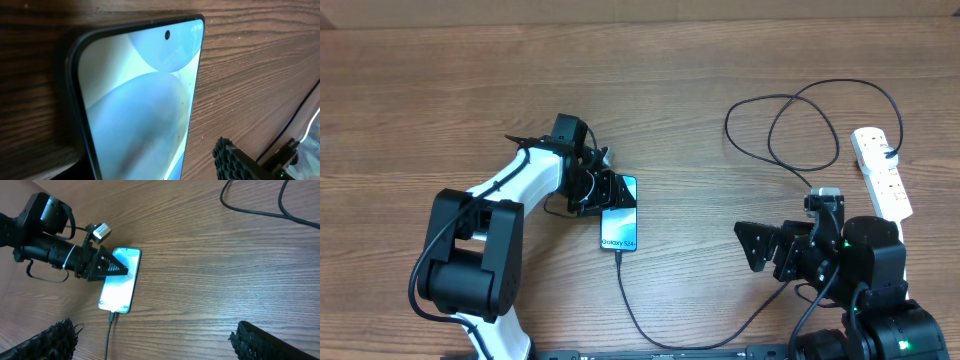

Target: Plug charger to phone and switch on socket

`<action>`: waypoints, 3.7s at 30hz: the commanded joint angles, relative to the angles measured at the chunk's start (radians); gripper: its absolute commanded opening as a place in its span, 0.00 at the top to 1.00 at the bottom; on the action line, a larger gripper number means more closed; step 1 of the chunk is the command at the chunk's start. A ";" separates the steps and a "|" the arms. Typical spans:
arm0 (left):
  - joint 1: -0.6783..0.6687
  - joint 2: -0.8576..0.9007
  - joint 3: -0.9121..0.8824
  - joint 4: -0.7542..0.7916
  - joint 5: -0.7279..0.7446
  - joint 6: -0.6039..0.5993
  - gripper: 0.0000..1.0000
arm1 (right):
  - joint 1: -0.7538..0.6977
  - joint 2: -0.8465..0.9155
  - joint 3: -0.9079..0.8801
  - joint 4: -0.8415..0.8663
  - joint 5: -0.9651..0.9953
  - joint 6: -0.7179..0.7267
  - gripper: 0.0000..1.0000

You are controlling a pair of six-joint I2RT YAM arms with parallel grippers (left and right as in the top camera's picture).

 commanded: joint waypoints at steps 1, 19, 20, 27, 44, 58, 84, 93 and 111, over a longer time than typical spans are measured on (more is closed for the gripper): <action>0.007 0.086 -0.060 -0.015 -0.267 -0.026 0.40 | -0.002 -0.001 0.013 0.005 0.019 -0.001 0.00; 0.007 0.086 -0.060 -0.035 -0.309 -0.045 0.39 | -0.002 -0.001 0.013 0.006 0.019 -0.001 0.00; 0.007 0.086 -0.060 -0.035 -0.309 -0.046 0.39 | -0.002 -0.001 0.013 0.006 0.019 -0.002 0.00; 0.007 0.086 -0.060 -0.036 -0.309 -0.048 0.39 | -0.002 -0.001 0.013 0.006 0.019 -0.002 0.00; 0.007 0.086 -0.060 -0.040 -0.312 -0.048 0.39 | -0.002 -0.001 0.013 0.006 0.019 -0.002 0.00; 0.007 0.086 -0.060 -0.062 -0.357 -0.048 0.38 | -0.002 -0.001 0.013 0.006 0.019 -0.002 0.00; 0.006 -0.225 0.145 -0.301 -0.444 -0.080 0.00 | -0.002 -0.001 0.013 0.005 0.019 -0.001 0.00; -0.041 -0.676 0.145 -0.475 -0.600 -0.172 0.00 | -0.002 -0.001 0.013 0.005 0.019 -0.001 0.00; -0.144 -1.377 0.144 -0.643 -0.939 -0.297 0.00 | -0.002 -0.001 0.013 0.005 0.019 -0.001 0.00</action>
